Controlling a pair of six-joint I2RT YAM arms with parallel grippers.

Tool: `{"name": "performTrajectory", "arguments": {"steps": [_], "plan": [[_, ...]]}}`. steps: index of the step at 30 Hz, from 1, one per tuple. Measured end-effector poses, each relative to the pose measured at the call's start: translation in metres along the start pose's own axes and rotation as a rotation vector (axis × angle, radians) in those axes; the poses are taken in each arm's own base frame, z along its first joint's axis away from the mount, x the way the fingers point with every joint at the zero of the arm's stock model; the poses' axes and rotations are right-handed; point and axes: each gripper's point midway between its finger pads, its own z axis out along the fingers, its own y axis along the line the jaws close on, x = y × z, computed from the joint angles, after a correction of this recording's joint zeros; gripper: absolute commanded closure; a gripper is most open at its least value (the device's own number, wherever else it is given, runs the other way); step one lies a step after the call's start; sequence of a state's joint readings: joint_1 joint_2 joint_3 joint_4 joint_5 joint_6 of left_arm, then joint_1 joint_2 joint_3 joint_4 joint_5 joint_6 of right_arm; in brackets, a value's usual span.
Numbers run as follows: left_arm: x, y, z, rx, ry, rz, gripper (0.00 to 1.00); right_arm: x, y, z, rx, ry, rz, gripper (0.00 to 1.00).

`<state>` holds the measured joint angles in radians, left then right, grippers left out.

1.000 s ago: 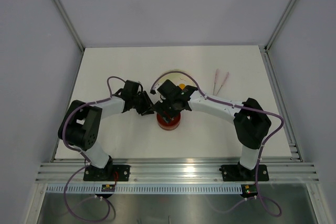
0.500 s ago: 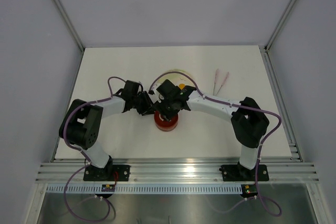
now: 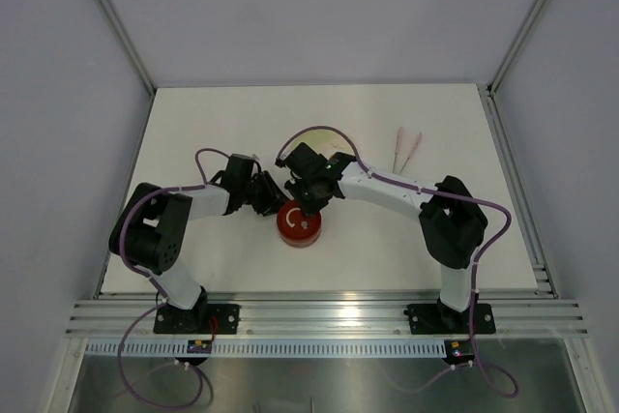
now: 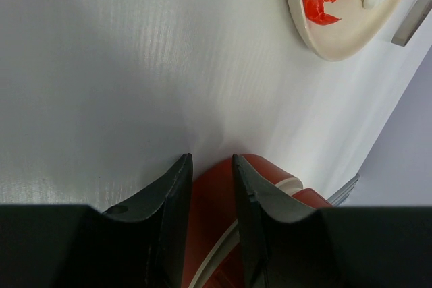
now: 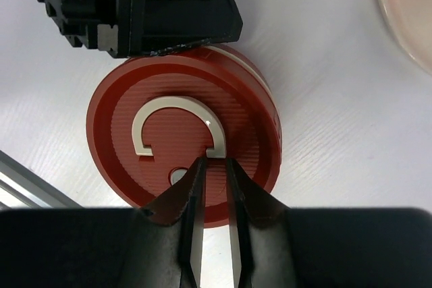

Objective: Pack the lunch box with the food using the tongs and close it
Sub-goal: Close the box lid on the packing box.

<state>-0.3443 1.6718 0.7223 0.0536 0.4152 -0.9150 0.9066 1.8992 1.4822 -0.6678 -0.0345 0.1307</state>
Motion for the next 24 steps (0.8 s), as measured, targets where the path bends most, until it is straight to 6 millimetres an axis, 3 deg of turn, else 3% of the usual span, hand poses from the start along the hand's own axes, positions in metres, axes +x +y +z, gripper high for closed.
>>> {"name": "performTrajectory", "arguments": {"steps": [10, 14, 18, 21, 24], "plan": [[0.004, 0.003, -0.005, -0.012, 0.006, -0.003, 0.67, 0.003, -0.004, -0.003, 0.035, 0.036, 0.152, 0.80], [-0.006, 0.000, -0.025, -0.037, -0.035, 0.022, 0.66, 0.001, -0.008, -0.005, 0.057, 0.042, 0.186, 0.75], [-0.034, -0.022, -0.054, -0.017, -0.140, 0.074, 0.66, -0.002, -0.010, -0.007, 0.066, 0.037, 0.203, 0.73], [-0.054, -0.041, -0.076, 0.008, -0.219, 0.121, 0.66, -0.006, -0.010, -0.011, 0.073, 0.031, 0.210, 0.78], [-0.058, -0.051, -0.088, 0.024, -0.248, 0.152, 0.66, -0.015, -0.011, -0.015, 0.086, 0.007, 0.220, 0.82]]}}
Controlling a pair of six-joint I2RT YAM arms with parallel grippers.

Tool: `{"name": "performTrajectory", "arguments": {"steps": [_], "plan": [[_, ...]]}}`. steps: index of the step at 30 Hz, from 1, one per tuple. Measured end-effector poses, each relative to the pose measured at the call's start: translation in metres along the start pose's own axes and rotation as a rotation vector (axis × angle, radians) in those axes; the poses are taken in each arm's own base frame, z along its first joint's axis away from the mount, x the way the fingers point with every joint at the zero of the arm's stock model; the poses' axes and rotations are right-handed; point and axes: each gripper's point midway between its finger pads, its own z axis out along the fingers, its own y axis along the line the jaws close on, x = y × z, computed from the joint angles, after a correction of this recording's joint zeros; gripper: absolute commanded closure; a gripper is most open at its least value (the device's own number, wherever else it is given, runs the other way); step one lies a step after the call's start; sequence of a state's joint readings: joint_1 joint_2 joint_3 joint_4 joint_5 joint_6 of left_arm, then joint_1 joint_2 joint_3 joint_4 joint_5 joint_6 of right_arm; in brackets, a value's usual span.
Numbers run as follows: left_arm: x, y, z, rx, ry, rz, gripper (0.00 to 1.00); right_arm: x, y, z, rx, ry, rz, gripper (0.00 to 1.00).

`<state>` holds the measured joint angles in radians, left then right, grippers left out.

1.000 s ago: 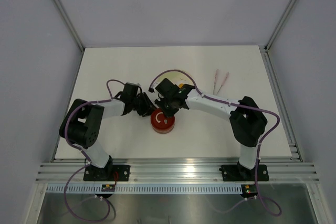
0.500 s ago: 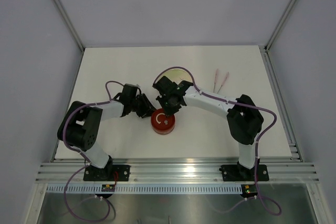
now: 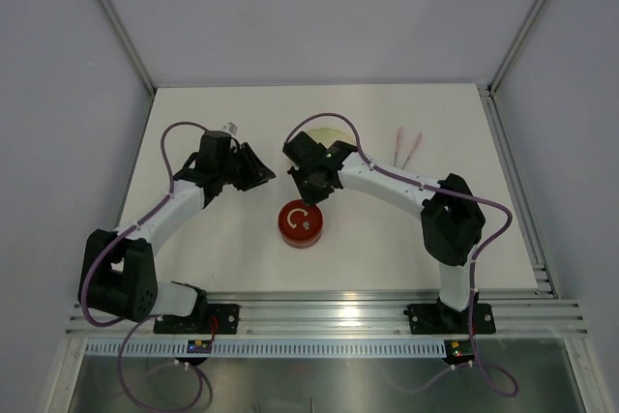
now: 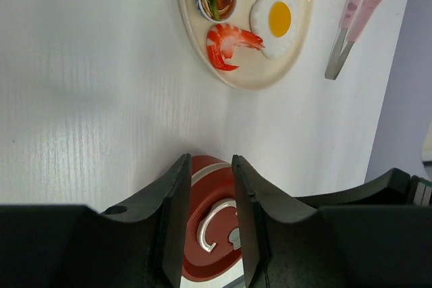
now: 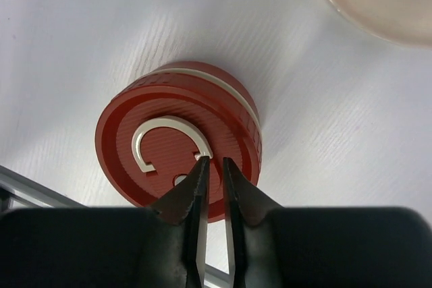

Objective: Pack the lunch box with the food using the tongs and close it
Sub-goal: Close the box lid on the packing box, then reset both arms

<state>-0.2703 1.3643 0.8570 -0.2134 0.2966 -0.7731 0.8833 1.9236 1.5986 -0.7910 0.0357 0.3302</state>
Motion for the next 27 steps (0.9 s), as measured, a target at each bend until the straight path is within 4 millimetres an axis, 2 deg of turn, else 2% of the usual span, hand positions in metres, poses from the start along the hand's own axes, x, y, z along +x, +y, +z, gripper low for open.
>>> {"name": "performTrajectory", "arguments": {"steps": [4, 8, 10, 15, 20, 27], "plan": [[0.006, 0.005, -0.003, -0.021, 0.021, 0.004, 0.66, -0.003, -0.005, 0.002, 0.029, -0.014, 0.011, 0.90], [0.012, 0.011, -0.003, -0.038, 0.041, 0.004, 0.66, 0.001, -0.015, 0.021, 0.052, 0.010, 0.031, 0.99], [0.016, 0.015, -0.003, -0.048, 0.052, 0.004, 0.66, 0.003, -0.020, 0.029, 0.057, 0.020, 0.048, 1.00], [0.025, 0.023, -0.003, -0.066, 0.079, 0.004, 0.66, -0.001, -0.025, 0.029, 0.071, 0.004, 0.059, 1.00], [0.029, 0.025, -0.004, -0.067, 0.089, 0.004, 0.66, -0.002, -0.026, 0.021, 0.080, -0.003, 0.059, 1.00], [0.028, 0.019, -0.012, -0.047, 0.077, 0.017, 0.66, -0.018, -0.012, -0.016, 0.033, -0.090, 0.049, 1.00]]}}
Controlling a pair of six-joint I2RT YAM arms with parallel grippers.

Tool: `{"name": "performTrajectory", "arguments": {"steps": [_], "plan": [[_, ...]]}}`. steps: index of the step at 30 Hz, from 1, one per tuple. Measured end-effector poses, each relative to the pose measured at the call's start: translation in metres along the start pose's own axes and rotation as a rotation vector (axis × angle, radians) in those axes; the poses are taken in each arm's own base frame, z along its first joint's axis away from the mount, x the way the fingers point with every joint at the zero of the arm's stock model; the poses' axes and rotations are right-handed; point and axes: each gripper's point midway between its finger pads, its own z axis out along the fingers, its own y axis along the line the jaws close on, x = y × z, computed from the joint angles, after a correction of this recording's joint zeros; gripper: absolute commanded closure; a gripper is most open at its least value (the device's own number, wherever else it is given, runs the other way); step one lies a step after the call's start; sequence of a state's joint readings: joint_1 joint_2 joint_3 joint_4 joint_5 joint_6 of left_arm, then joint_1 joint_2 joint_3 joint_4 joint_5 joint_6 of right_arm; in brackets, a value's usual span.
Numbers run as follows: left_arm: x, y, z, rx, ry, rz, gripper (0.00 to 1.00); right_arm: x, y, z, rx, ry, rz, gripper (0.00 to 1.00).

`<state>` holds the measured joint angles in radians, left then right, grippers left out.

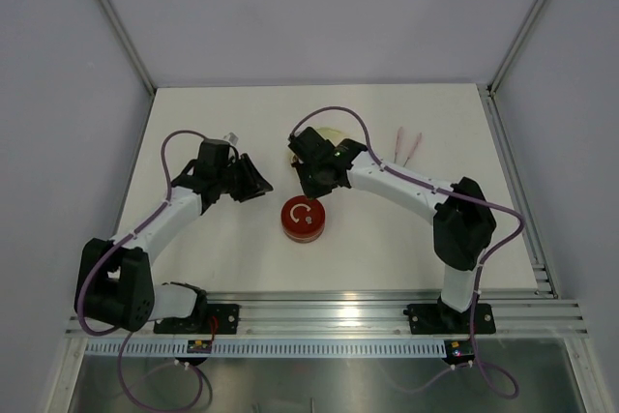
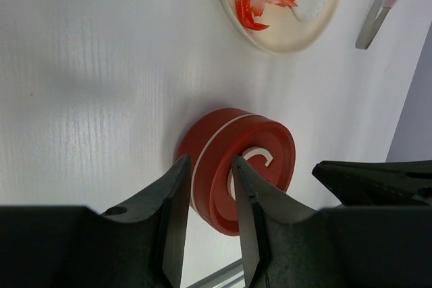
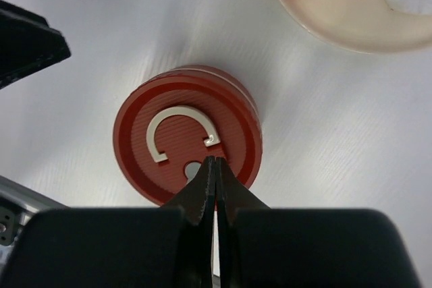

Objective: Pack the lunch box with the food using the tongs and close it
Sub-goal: Reset both arms

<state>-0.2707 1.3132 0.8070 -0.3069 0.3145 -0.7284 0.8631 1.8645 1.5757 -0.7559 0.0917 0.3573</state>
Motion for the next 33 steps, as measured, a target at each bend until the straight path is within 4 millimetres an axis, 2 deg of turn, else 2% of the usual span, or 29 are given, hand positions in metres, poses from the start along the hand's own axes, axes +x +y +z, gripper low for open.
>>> {"name": "performTrajectory", "arguments": {"steps": [5, 10, 13, 14, 20, 23, 24, 26, 29, 31, 32, 33], "plan": [[-0.001, -0.003, -0.005, 0.007, -0.009, 0.009, 0.66, 0.009, 0.024, -0.001, -0.055, 0.015, -0.029, 1.00], [0.002, 0.000, -0.010, -0.003, -0.001, 0.017, 0.66, 0.027, 0.050, 0.016, -0.111, 0.059, -0.050, 1.00], [0.001, 0.002, -0.014, -0.007, -0.006, 0.016, 0.66, 0.038, 0.050, 0.033, -0.096, 0.100, -0.046, 1.00], [0.000, 0.002, -0.015, -0.008, -0.009, 0.014, 0.66, 0.036, 0.052, 0.035, -0.104, 0.095, -0.039, 1.00], [-0.001, 0.002, -0.021, -0.007, -0.018, 0.018, 0.66, 0.031, 0.050, 0.034, -0.089, 0.076, -0.035, 1.00], [-0.003, -0.002, -0.026, -0.005, -0.022, 0.019, 0.66, 0.027, 0.043, 0.026, -0.056, 0.056, -0.040, 0.98], [-0.005, -0.004, -0.028, -0.002, -0.027, 0.021, 0.66, 0.023, 0.041, 0.021, -0.045, 0.038, -0.040, 0.93], [-0.009, -0.008, -0.032, 0.003, -0.039, 0.029, 0.65, 0.013, 0.035, 0.009, -0.018, -0.008, -0.032, 0.63], [-0.017, -0.015, -0.041, 0.012, -0.077, 0.051, 0.61, -0.010, 0.022, -0.018, 0.031, -0.105, 0.000, 0.11], [-0.022, -0.016, -0.048, 0.004, -0.104, 0.066, 0.55, -0.025, 0.006, -0.036, 0.075, -0.176, 0.034, 0.00], [-0.023, -0.016, -0.051, -0.001, -0.113, 0.071, 0.52, -0.030, -0.003, -0.043, 0.097, -0.200, 0.048, 0.01], [-0.024, -0.015, -0.054, -0.010, -0.120, 0.079, 0.43, -0.035, -0.015, -0.050, 0.128, -0.232, 0.073, 0.01]]}}
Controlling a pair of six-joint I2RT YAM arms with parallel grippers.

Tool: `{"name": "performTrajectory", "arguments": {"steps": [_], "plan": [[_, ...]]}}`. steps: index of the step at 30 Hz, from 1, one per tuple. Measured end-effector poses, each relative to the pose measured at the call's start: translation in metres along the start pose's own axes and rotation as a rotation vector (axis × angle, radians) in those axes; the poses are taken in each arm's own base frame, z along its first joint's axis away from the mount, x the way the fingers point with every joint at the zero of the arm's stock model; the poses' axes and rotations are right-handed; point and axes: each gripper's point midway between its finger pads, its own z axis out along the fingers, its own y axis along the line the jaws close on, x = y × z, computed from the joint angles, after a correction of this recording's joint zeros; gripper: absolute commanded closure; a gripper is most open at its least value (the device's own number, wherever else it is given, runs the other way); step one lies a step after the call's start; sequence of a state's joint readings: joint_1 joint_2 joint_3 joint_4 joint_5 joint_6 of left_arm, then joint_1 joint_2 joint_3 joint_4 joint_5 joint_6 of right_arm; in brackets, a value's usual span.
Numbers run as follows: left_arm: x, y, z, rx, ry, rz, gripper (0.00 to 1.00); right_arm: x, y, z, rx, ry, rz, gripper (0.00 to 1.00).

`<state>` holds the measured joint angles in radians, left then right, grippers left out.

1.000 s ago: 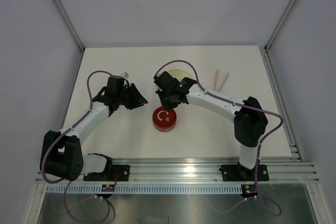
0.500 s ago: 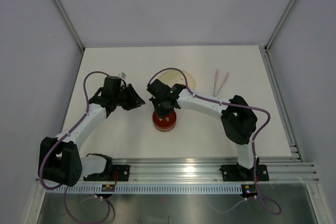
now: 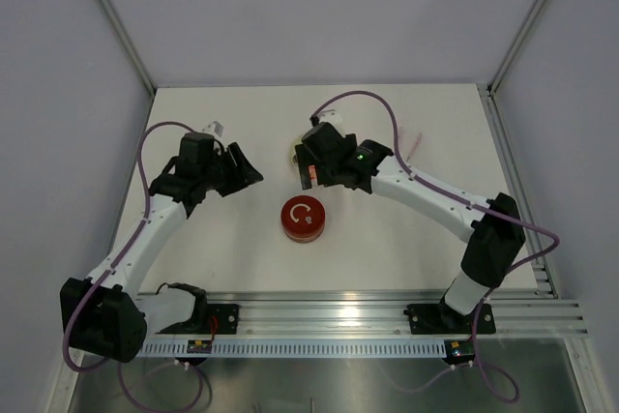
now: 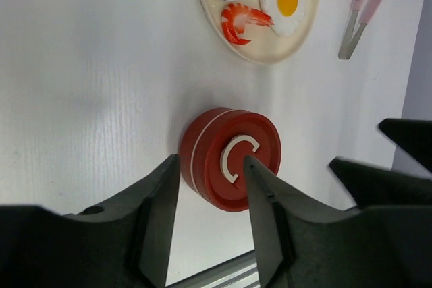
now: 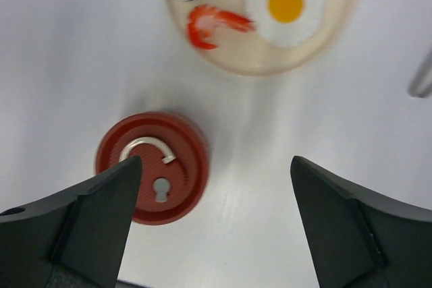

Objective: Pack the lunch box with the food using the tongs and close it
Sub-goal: Reset both arms

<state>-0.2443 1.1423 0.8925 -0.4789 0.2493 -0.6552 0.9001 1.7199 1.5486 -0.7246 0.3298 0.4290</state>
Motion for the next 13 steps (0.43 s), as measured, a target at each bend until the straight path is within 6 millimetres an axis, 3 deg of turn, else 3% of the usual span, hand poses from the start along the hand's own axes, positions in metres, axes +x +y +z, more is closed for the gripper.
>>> {"name": "performTrajectory", "arguments": {"steps": [2, 3, 7, 13], "plan": [[-0.005, 0.001, -0.005, -0.018, -0.015, 0.023, 0.30, -0.006, -0.027, -0.008, 0.075, -0.046, 0.049, 0.01], [-0.007, 0.001, -0.007, -0.027, -0.021, 0.034, 0.18, -0.006, -0.041, -0.011, 0.114, -0.060, 0.068, 0.01], [-0.015, 0.005, -0.015, -0.068, -0.041, 0.079, 0.01, -0.001, -0.078, -0.021, 0.237, -0.105, 0.117, 0.01], [-0.023, 0.009, -0.027, -0.124, -0.057, 0.135, 0.01, 0.008, -0.101, -0.034, 0.319, -0.150, 0.164, 0.00]]}}
